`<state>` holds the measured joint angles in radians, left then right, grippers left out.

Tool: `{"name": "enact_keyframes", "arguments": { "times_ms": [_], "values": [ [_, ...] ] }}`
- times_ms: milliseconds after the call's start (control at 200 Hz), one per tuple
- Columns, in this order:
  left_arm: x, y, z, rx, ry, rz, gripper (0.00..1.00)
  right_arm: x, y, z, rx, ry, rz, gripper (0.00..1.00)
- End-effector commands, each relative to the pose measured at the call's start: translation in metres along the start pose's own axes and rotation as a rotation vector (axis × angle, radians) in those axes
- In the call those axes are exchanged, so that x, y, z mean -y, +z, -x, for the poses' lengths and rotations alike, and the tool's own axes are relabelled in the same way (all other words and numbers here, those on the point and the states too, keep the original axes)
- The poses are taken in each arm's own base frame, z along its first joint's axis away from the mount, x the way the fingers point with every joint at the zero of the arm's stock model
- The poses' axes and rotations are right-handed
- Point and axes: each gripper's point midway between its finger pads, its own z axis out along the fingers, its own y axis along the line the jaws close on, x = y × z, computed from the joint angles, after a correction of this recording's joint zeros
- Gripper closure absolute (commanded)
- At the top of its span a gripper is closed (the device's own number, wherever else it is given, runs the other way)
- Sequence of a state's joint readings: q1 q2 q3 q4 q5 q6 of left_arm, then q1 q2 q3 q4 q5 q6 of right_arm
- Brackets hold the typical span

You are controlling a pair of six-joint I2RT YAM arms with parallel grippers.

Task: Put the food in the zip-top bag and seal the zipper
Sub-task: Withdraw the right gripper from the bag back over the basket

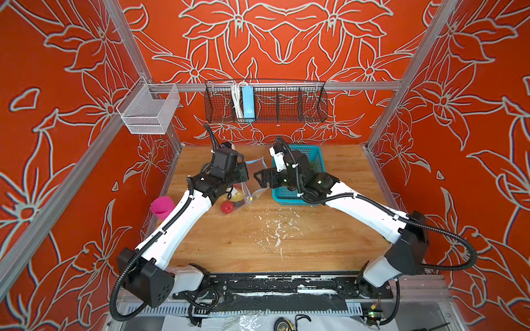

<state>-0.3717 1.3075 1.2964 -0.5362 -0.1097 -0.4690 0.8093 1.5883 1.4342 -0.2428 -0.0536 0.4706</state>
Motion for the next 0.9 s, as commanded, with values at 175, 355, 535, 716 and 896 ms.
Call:
{"name": "enact_keyframes", "arguments": {
  "times_ms": [175,355,535,716,896],
  "values": [
    [-0.001,0.005,0.002,0.002,-0.005,0.000,1.00,0.023,-0.024,0.006,0.048,-0.058,-0.140,0.02],
    [-0.003,0.005,0.002,0.005,0.000,0.012,1.00,0.040,-0.021,-0.003,0.006,-0.067,-0.231,0.02],
    [-0.001,0.007,0.001,-0.002,-0.005,0.004,1.00,0.059,-0.031,0.001,0.040,-0.082,-0.336,0.02],
    [-0.002,0.008,0.000,-0.010,-0.007,0.006,1.00,0.085,-0.041,0.003,0.050,-0.098,-0.479,0.02],
    [-0.001,0.007,0.000,-0.006,-0.010,-0.001,1.00,0.107,-0.042,-0.006,0.032,-0.112,-0.582,0.02]
  ]
}}
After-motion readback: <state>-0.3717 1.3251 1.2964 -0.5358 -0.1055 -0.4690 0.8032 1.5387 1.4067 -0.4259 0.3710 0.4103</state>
